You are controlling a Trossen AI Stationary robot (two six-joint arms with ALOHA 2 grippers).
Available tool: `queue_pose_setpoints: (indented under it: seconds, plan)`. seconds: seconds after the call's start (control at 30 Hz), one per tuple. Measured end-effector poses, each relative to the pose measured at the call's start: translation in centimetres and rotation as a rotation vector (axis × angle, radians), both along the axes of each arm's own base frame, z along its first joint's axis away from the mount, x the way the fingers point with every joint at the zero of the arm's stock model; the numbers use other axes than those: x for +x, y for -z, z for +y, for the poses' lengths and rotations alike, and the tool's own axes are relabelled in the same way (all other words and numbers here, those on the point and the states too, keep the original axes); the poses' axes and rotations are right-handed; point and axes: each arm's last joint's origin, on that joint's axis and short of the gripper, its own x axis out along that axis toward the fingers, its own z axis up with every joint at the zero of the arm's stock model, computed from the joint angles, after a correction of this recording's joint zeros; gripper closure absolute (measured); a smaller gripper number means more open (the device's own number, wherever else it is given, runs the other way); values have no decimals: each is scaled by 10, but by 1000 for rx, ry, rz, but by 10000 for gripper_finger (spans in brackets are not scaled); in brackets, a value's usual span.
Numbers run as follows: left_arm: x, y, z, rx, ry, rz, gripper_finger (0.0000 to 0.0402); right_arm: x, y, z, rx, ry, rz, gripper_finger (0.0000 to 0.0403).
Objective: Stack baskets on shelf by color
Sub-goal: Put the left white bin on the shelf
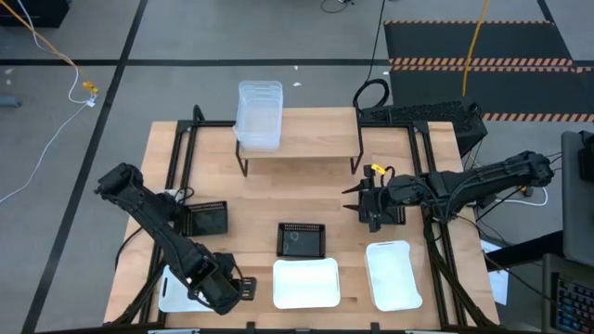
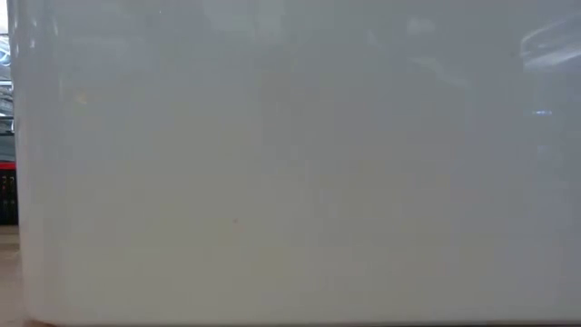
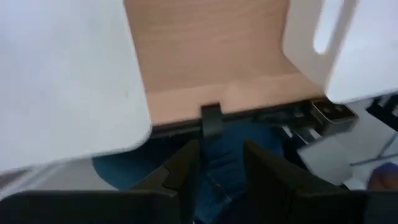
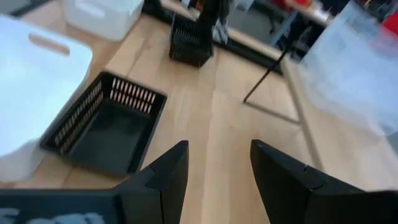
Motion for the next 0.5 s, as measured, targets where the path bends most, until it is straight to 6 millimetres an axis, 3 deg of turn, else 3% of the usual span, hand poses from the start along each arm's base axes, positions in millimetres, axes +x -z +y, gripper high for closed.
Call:
queue_pose_setpoints:
  seconds: [0.2,0.5]
  plan:
    - [2,-16,-7,-29,-20,-43,277,2,-4,0,26,8,-42,234]
    - [7,-12,7,176,55,-120,277,0,0,-2,28,81,-11,234]
